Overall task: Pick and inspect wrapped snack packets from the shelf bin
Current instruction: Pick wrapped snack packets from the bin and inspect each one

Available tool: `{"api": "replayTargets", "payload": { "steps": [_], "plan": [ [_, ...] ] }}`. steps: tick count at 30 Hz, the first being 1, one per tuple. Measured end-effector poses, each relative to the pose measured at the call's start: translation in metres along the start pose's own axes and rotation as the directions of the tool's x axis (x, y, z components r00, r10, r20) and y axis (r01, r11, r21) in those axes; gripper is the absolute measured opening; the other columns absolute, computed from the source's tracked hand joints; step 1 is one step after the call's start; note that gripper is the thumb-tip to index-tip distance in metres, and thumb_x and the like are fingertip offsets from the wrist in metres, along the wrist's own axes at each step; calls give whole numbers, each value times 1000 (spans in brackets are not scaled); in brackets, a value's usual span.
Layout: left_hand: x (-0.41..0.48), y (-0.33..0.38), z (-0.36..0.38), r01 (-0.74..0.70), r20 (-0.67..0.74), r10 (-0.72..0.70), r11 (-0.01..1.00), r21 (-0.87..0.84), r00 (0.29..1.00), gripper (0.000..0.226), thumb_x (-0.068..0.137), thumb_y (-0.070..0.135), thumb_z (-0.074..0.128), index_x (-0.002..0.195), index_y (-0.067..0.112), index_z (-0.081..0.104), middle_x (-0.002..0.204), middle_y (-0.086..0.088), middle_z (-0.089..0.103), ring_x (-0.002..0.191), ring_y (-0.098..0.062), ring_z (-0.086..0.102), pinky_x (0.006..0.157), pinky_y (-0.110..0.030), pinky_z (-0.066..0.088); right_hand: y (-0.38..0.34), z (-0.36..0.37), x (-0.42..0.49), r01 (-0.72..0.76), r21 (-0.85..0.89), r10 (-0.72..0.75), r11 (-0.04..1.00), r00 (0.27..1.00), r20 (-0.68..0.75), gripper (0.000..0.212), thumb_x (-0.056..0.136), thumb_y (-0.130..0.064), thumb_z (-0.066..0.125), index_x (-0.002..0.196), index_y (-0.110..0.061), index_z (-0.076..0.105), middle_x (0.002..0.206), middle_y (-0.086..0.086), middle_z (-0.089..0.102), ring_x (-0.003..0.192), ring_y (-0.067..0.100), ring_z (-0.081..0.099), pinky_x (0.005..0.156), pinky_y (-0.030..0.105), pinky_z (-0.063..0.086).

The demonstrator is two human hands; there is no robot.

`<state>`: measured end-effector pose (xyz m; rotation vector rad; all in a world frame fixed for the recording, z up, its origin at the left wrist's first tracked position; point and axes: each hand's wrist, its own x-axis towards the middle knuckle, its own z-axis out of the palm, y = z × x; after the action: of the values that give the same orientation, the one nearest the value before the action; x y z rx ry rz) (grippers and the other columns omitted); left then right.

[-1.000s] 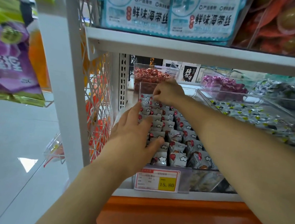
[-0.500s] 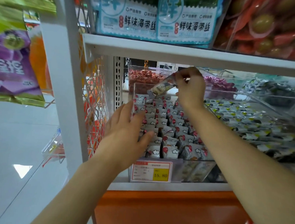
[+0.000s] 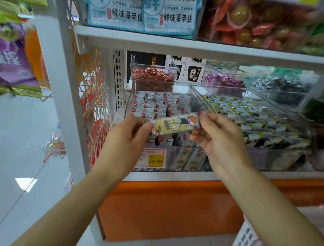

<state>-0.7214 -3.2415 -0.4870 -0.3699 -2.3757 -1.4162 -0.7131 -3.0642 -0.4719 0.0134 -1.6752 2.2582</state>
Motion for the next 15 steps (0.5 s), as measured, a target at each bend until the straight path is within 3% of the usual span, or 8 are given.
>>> {"api": "replayTargets", "payload": {
  "steps": [3, 6, 10, 15],
  "plan": [
    [-5, 1, 0, 121, 40, -116, 977, -178, 992, 22, 96, 25, 45, 94, 16, 64, 75, -4, 66, 58, -15, 60, 54, -28, 52, -1, -4, -5, -59, 55, 59, 997, 998, 18, 16, 91, -6, 53, 78, -6, 64, 69, 4, 65, 55, 10, 62, 51, 20, 52],
    [-5, 1, -1, 212, 41, -210, 931, -298, 977, 23, 98, 22, 44, 89, 13, 64, 77, -7, 66, 61, -15, 61, 54, -28, 53, -2, -11, -5, -97, 38, 93, 995, 992, 80, 15, 88, -7, 56, 77, -7, 66, 66, 2, 69, 55, 11, 63, 51, 20, 52],
    [-4, 2, 1, 211, -29, -228, 936, -280, 973, 27, 98, 25, 42, 84, 11, 61, 72, -10, 65, 57, -18, 58, 52, -33, 48, 0, -15, -4, -127, -54, 133, 990, 984, 118, 11, 85, -9, 61, 75, -10, 66, 58, 0, 62, 48, 10, 57, 44, 20, 48],
    [0, 5, 0, 215, -42, -233, 943, -254, 972, 36, 98, 26, 42, 69, 5, 49, 60, -8, 52, 43, -9, 41, 41, -20, 34, -1, -13, 2, -278, 121, 265, 953, 957, 114, 23, 88, -4, 55, 67, -10, 62, 51, 1, 51, 40, 9, 48, 35, 19, 39]
  ]
}}
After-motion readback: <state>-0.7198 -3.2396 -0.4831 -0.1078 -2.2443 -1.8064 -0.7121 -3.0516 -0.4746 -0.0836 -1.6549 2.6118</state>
